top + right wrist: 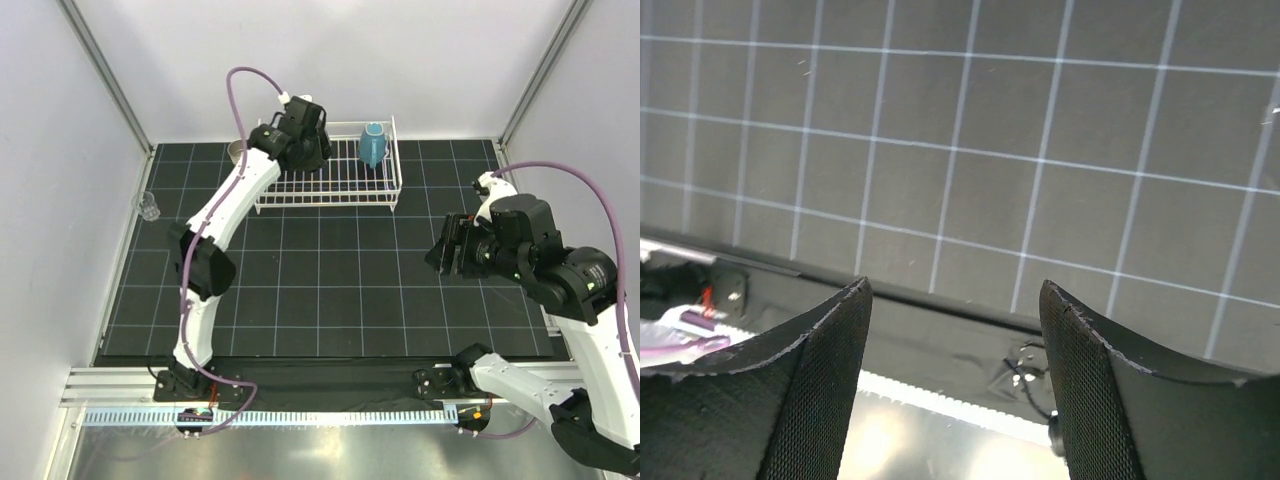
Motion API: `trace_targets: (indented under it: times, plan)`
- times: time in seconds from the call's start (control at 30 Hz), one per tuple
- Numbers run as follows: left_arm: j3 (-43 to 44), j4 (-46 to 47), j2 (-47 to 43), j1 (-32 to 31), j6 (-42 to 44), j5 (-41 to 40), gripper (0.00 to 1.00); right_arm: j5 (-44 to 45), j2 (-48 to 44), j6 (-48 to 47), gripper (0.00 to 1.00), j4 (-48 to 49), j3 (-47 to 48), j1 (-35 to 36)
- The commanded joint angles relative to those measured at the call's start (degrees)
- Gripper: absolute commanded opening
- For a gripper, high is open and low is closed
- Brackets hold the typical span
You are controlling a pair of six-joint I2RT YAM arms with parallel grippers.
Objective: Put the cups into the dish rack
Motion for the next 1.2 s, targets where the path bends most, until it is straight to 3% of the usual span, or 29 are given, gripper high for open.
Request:
trace_targets:
  times: [0.0, 0.73, 1.17]
  plan:
    - [5.9, 9.3, 1.8, -0.4, 2.8, 0.2, 0.00, 5.3, 1.2, -2.0, 0.69, -7.6, 3.0, 0.1]
    - [10.8, 23.7, 19.6, -0.4, 13.7, -10.0, 0.00, 7.5, 3.4, -5.7, 0.70, -11.1, 1.2, -0.1]
    - [12.0, 30.4, 24.5, 0.5, 15.5, -11.7, 0.02, 9.2, 6.1, -8.4, 0.69, -9.6, 1.2, -0.9]
